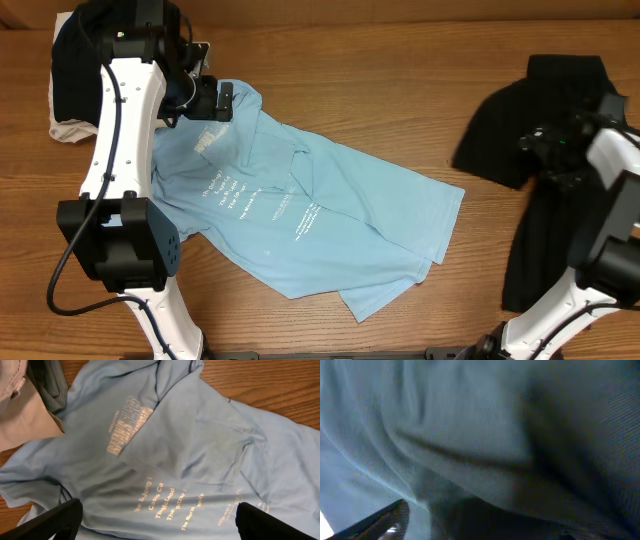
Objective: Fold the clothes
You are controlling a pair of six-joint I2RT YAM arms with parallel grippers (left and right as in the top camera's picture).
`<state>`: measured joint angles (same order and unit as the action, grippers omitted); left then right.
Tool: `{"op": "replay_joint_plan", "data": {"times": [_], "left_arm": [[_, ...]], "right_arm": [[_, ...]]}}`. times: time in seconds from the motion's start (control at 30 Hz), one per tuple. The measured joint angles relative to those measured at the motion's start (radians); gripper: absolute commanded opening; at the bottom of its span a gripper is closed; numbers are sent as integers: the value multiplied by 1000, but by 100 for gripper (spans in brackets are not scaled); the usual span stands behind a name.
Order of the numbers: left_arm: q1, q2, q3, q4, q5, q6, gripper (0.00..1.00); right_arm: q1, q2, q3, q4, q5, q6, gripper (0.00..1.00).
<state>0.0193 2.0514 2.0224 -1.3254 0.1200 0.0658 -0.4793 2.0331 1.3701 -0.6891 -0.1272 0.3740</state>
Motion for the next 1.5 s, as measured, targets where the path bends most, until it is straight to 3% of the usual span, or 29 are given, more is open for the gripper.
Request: {"op": "replay_joint_plan", "data": {"times": [0.2,0.33,0.53,0.7,0.9,1.0,1.2,1.5], "left_arm": [[0,0,0,-4,-1,1,100],[0,0,22,-59,-28,4,100],[0,0,270,-240,-77,3,100],[0,-14,482,-355,-90,-16,100],[0,-105,516,-359,-91,-65,100],[0,-165,467,-359,-91,-94,100],[0,-301,188,-348,-102,-155,100],[0,-201,-175,25,-79,-67,94]], "right_arm": [[-107,20,34,5,-107,-15,95],[-133,53,125,-107,-175,-44,95],[-117,19,338,-322,-243,-74,95],[-76,-185,392,-423,-271,-84,95],[11,-516,430,-594,-256,-87,94],[66,-621,432,-686,-206,-87,94],[122,-686,338,-779,-121,-87,94],[225,-682,-2,-612,-105,-87,94]]}}
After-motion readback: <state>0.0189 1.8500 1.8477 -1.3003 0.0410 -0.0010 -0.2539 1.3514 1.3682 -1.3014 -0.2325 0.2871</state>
